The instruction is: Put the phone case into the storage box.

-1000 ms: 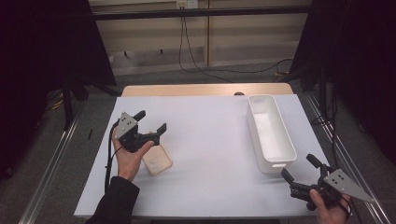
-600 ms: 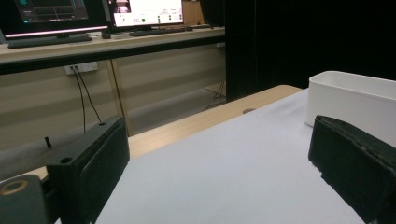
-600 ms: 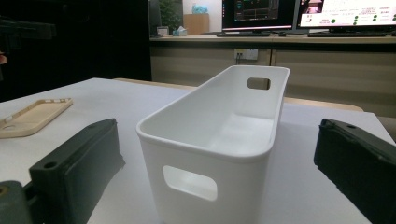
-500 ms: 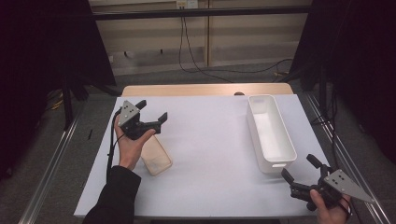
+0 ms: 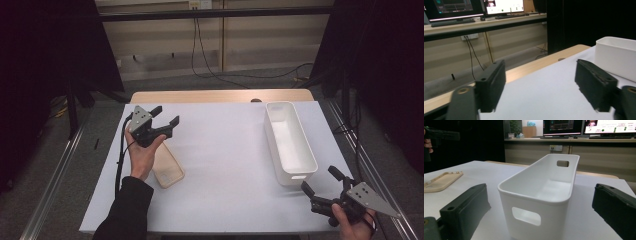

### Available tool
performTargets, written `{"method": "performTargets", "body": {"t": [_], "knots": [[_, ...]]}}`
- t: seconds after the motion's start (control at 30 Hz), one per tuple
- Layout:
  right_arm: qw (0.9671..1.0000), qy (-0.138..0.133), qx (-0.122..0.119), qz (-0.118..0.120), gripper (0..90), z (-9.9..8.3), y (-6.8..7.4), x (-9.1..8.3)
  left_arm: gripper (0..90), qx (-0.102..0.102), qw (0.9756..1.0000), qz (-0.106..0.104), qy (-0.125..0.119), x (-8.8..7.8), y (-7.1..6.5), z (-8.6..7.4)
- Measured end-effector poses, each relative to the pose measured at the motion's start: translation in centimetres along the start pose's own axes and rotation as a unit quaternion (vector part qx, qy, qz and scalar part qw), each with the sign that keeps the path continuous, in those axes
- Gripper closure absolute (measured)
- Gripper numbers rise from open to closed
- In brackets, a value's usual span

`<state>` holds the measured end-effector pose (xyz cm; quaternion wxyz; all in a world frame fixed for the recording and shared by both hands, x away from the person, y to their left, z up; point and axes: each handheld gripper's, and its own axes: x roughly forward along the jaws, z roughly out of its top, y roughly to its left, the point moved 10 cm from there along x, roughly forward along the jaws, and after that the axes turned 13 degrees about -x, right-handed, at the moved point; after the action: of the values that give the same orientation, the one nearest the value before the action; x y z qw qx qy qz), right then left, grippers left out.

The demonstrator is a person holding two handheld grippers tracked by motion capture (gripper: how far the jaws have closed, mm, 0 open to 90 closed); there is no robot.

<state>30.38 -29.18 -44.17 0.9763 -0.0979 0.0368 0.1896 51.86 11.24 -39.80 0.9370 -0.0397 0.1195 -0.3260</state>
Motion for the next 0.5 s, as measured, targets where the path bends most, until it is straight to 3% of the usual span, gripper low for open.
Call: {"method": "performTargets", "body": {"t": [0.37, 0.5], "knots": [[1.0, 0.0, 0.0, 0.002, 0.0, 0.0, 0.1, -0.1, 49.5, -0.006, 0.9998, -0.01, 0.018, 0.3, -0.4, -0.7], [1.0, 0.001, 0.0, 0.003, 0.0, 0.0, 0.1, -0.2, 59.5, -0.008, 0.9994, -0.005, 0.032, 0.2, -0.1, -1.0]]}}
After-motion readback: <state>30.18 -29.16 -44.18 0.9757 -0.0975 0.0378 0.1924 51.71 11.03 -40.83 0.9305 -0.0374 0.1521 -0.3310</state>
